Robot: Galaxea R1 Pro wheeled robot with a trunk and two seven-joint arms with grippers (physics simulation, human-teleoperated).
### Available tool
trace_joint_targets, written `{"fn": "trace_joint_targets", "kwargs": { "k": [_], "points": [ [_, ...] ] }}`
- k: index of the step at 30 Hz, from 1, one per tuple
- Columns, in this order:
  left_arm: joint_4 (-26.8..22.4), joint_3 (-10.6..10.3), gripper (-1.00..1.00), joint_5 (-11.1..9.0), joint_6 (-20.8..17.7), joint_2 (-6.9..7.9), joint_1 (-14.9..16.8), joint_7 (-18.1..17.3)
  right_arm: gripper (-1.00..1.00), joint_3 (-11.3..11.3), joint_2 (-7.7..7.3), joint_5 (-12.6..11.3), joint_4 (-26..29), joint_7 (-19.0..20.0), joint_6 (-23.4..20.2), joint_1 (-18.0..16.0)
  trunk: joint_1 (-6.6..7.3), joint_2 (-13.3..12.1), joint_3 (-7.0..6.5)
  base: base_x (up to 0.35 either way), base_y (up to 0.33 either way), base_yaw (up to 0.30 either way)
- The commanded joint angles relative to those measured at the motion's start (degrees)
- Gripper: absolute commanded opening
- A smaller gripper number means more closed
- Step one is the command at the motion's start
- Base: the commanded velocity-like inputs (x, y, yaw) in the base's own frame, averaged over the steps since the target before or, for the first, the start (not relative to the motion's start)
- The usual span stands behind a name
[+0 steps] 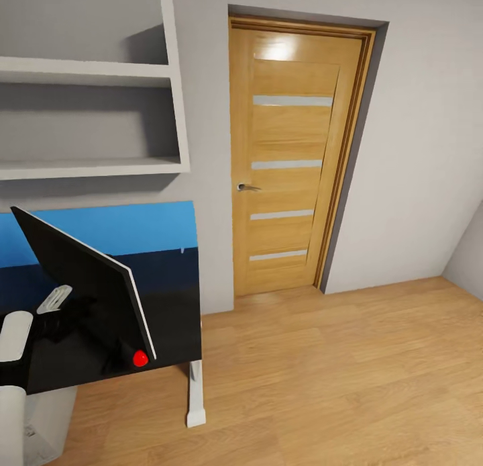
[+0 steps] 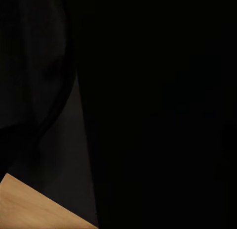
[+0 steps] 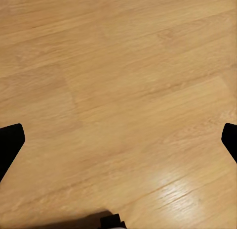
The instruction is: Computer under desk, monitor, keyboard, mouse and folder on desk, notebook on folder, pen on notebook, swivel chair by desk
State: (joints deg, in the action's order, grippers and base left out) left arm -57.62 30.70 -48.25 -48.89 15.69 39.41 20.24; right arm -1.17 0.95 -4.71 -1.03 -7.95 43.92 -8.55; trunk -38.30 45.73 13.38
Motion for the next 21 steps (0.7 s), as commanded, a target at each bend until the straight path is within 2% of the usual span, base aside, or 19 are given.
{"fn": "trace_joint_targets", "kwargs": {
  "k": [1,15,21],
  "points": [
    [0.0,0.1,1.00,-0.7,-0.2,-0.02,0.1,0.5,1.00,-0.1,0.00,-0.4,-0.1,0.2,0.3,-0.1,-0.01,0.1,0.08,0.000,0.000,-0.005],
    [1.4,0.1,1.00,-0.6,-0.2,0.03,0.1,0.6,1.00,-0.1,0.01,-0.4,-0.1,0.2,0.3,-0.1,-0.01,0.1,0.08,0.000,0.000,-0.001],
    [1.6,0.1,1.00,-0.6,-0.2,0.04,0.1,0.6,1.00,-0.1,1.64,-0.4,-0.1,0.1,0.4,-0.1,-0.01,0.1,0.08,0.000,0.000,0.004]
  ]
}}
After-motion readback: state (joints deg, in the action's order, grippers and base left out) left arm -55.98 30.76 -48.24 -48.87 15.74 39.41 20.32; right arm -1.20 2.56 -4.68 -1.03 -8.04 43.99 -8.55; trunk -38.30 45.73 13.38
